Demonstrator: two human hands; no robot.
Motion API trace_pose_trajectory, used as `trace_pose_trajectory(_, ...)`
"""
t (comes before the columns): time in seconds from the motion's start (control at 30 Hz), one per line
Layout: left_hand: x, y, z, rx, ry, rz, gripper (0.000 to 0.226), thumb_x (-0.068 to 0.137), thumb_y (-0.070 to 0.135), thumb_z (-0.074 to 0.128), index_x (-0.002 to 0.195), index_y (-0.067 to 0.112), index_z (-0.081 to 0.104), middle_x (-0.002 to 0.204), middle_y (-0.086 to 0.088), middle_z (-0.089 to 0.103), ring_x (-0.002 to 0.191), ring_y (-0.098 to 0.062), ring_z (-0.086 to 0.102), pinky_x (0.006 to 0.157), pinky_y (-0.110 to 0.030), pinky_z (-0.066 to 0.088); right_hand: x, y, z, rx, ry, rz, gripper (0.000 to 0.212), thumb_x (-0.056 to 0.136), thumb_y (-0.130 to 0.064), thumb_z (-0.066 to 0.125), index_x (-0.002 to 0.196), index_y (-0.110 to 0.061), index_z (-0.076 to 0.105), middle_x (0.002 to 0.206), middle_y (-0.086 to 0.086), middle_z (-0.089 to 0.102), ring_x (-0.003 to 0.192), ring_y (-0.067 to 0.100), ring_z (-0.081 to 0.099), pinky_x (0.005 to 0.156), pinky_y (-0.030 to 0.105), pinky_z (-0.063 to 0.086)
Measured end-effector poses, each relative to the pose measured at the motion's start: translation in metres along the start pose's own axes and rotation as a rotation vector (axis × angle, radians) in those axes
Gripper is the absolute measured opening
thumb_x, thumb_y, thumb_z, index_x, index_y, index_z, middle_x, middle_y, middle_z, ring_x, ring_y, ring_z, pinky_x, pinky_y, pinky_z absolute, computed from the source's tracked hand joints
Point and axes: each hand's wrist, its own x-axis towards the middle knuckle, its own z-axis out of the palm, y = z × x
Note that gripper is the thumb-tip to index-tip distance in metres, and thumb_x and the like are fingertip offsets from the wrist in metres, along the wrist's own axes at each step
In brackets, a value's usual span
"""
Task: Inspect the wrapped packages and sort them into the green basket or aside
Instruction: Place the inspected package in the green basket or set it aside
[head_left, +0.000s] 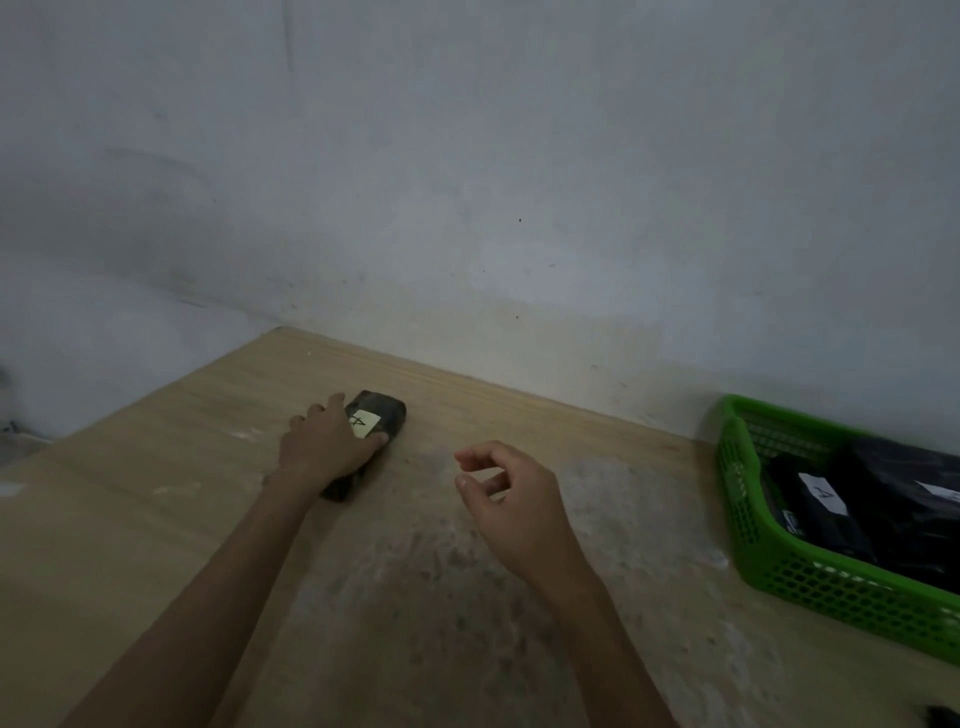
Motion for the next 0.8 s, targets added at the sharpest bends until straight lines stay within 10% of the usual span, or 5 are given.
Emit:
trace_pose_trajectory(0.3,-0.004,0.015,-0.004,0.014,0.035,0.031,0.089,0.074,0.056,0.064,0.142,0.013,0.026,0.131,-0.02,0.047,0.118,-0.039,0.047,0.09,-0.044,0.044,0.004,0.017,-0.006,-0.062,0.017,0.015,0.02,0.09,-0.02,0.062,0.11,-0.02,0.064,0.105,-0.008,0.063,0.072,-0.002,0.057,0.064,0.005,0.046)
trace_pose_trajectory(0.8,-0.072,0.128,-0.035,-1.112,-0.074,0.172,0.104,0.075,0.037,0.07,0.146,0.038,-0.005,0.12,0.005,0.048,0.105,-0.024,0.058,0.078,-0.043,0.057,0.003,0.002,-0.066,0.141,0.354,-0.033,0.033,0.088,-0.023,0.063,0.12,-0.025,0.055,0.114,-0.011,0.058,0.095,0.001,0.058,0.068,0.012,0.051)
